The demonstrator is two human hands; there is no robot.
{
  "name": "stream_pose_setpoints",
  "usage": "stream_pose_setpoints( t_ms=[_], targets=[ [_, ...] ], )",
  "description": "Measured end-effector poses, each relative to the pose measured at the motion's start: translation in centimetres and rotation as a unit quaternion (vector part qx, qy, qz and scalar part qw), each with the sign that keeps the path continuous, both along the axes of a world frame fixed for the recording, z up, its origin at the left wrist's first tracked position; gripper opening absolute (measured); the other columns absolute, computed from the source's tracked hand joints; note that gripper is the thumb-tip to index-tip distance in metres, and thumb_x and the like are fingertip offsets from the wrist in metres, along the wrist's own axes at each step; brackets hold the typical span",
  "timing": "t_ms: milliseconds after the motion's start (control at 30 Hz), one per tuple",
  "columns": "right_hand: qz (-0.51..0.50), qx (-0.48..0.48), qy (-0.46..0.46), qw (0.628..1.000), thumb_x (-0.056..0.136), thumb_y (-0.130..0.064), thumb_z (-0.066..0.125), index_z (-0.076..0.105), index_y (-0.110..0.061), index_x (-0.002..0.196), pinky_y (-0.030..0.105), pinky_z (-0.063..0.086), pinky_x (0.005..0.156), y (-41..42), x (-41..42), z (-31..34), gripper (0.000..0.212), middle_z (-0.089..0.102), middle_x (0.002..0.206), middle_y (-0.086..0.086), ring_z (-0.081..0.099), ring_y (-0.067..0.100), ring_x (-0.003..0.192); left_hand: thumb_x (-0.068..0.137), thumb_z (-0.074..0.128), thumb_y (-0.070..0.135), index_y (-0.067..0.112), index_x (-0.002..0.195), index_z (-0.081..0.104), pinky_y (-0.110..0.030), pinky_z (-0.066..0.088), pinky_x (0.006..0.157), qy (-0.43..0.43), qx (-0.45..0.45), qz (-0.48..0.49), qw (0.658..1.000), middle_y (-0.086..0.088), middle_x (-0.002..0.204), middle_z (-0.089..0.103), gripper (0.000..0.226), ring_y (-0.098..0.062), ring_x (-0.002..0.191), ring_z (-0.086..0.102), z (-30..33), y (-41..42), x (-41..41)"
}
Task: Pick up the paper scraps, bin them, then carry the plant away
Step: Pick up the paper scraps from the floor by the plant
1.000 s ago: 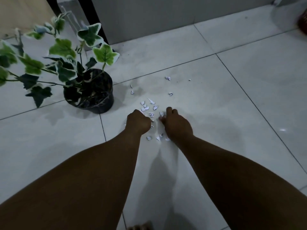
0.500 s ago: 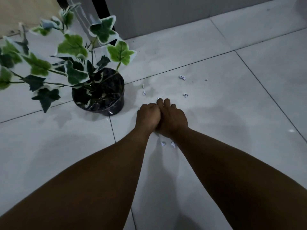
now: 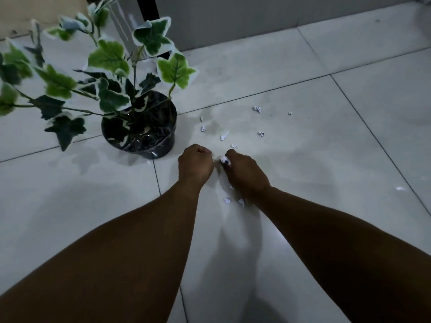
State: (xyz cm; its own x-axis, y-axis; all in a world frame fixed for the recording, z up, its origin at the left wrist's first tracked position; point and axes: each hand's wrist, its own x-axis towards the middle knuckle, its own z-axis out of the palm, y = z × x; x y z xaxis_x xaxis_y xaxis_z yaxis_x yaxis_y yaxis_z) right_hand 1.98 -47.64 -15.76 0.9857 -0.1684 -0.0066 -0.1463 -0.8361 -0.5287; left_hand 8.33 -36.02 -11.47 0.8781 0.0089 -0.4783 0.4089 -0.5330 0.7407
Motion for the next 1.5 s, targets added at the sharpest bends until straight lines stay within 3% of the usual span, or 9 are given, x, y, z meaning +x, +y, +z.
stream_pose_setpoints(
  t_ms=[167,267,400,533,767,967,1067,1300,1500],
  targets=[
    [-0.204,0.25,0.014,0.946,0.103,-0.024,0.041,0.047,-0.018,0.056,0.035,0.045,0.064,-0.6,1.2,1.8,0.048,0.056,0.061,0.009,0.057,0.026,0.065,0.089,0.059,0.007,0.01,0.098,0.072,-0.04,0.057,0.084,0.091,-0.177,-0.012,0.98,-0.017,0.092,0.074,0.017,-0.027,0.077,0.07,1.0,-1.1,-1.2],
    [-0.343,0.509,0.092,0.784,0.098,-0.025,0.047,0.055,-0.014,0.067,0.02,0.038,0.041,-0.7,1.8,2.7,0.034,0.054,0.06,0.005,0.052,0.017,0.047,0.087,0.069,0.013,0.019,0.109,0.075,-0.035,0.057,0.093,0.026,-0.153,-0.109,0.982,-0.001,0.097,0.076,0.023,-0.016,0.092,0.073,0.9,-1.4,-2.0],
    [-0.383,0.584,0.12,0.706,0.092,-0.019,0.048,0.05,-0.011,0.065,0.022,0.027,0.044,-1.1,1.6,2.9,0.028,0.044,0.055,0.007,0.038,0.017,0.042,0.085,0.075,0.027,0.016,0.118,0.072,-0.033,0.053,0.1,0.027,-0.172,-0.136,0.975,0.0,0.106,0.075,0.035,-0.012,0.1,0.071,0.7,-1.1,-2.2],
    [-0.376,0.592,0.107,0.705,0.092,-0.022,0.046,0.051,-0.009,0.066,0.022,0.027,0.043,-1.3,1.4,2.9,0.029,0.046,0.057,0.008,0.037,0.019,0.044,0.083,0.078,0.021,0.014,0.11,0.076,-0.016,0.053,0.087,-0.019,-0.174,-0.164,0.971,0.003,0.094,0.077,0.028,-0.002,0.087,0.072,0.9,-1.1,-2.5],
    [-0.372,0.557,0.124,0.732,0.082,-0.016,0.042,0.045,-0.011,0.06,0.024,0.029,0.046,-0.1,1.8,3.6,0.023,0.039,0.04,0.002,0.035,0.018,0.038,0.088,0.072,0.015,0.011,0.094,0.08,-0.012,0.05,0.06,-0.088,-0.099,-0.15,0.98,-0.002,0.074,0.074,0.011,-0.001,0.056,0.067,1.2,-2.0,-2.4],
    [-0.359,0.517,0.118,0.768,0.083,-0.04,0.038,0.049,-0.015,0.058,0.029,0.037,0.049,0.7,2.3,3.2,0.037,0.046,0.05,0.005,0.045,0.023,0.046,0.087,0.064,0.004,0.009,0.08,0.079,-0.005,0.041,0.044,-0.076,-0.065,-0.145,0.984,-0.002,0.058,0.067,0.018,0.0,0.042,0.061,2.2,-2.1,-2.7],
    [-0.391,0.484,0.121,0.774,0.095,-0.058,0.029,0.063,-0.012,0.073,0.029,0.042,0.052,0.8,2.6,2.8,0.061,0.057,0.057,0.009,0.055,0.025,0.05,0.082,0.063,-0.002,0.013,0.081,0.078,-0.013,0.048,0.049,-0.089,-0.055,-0.145,0.984,-0.002,0.065,0.071,0.022,-0.006,0.05,0.066,2.5,-2.1,-2.7],
    [-0.409,0.563,0.147,0.703,0.093,-0.016,0.042,0.05,-0.009,0.066,0.024,0.033,0.049,-0.1,2.2,3.0,0.029,0.044,0.053,0.01,0.043,0.023,0.046,0.08,0.056,-0.002,0.024,0.092,0.046,-0.043,0.061,0.07,-0.087,-0.092,-0.144,0.981,-0.004,0.09,0.073,0.031,-0.025,0.077,0.072,2.2,-2.3,-3.0],
    [-0.401,0.6,0.143,0.677,0.086,-0.008,0.039,0.041,-0.011,0.062,0.024,0.033,0.053,-0.6,1.7,3.6,0.024,0.044,0.056,0.008,0.042,0.022,0.05,0.079,0.06,-0.001,0.028,0.089,0.044,-0.046,0.06,0.071,-0.139,-0.049,-0.148,0.978,-0.005,0.101,0.067,0.034,-0.026,0.075,0.071,2.0,-2.6,-3.6]
  ],
)
